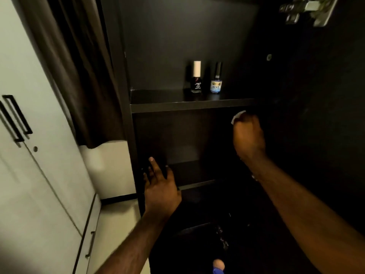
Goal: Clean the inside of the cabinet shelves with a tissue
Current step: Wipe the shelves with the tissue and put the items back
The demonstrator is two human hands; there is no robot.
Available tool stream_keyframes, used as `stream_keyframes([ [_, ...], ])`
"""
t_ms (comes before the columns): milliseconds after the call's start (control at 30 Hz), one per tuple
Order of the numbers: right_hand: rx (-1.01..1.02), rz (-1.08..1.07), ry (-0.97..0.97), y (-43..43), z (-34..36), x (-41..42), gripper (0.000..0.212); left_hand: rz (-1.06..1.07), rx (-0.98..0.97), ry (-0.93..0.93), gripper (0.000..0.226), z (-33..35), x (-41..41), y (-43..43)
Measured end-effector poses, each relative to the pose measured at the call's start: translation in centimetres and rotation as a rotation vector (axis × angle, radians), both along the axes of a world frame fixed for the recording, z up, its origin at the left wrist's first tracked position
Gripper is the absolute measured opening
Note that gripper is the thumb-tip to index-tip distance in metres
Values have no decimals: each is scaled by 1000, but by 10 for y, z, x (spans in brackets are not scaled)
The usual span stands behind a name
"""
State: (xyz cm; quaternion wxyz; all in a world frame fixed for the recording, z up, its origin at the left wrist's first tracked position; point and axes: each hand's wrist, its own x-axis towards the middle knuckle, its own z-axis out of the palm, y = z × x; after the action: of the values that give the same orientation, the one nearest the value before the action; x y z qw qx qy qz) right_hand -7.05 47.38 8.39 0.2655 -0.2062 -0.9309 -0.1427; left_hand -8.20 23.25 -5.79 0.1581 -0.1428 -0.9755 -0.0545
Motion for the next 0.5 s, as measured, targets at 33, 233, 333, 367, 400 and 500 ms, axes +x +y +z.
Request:
stream_keyframes([
  [33, 76, -43, -95, -4, 5, 2, 24, -3, 0, 16, 89, -1, -1, 0],
  [233, 336, -82, -294, -20, 41, 11, 20, -22, -9, 30, 89, -8, -5, -6],
  [333, 370, -85, -307, -19, 47, 16, 18, -39, 1, 24, 87, -9, -6, -7],
  [367, 377, -94, -320, -19, 41, 17, 18, -48, -1, 23, 86, -10, -7, -8],
  [400, 359, -94, -340, -19, 34, 18, 20, -55, -8, 27, 85, -10, -8, -8],
  [500, 216, -51, -451, -21, 7, 17, 27, -54, -11, 25, 85, -10, -9, -9],
])
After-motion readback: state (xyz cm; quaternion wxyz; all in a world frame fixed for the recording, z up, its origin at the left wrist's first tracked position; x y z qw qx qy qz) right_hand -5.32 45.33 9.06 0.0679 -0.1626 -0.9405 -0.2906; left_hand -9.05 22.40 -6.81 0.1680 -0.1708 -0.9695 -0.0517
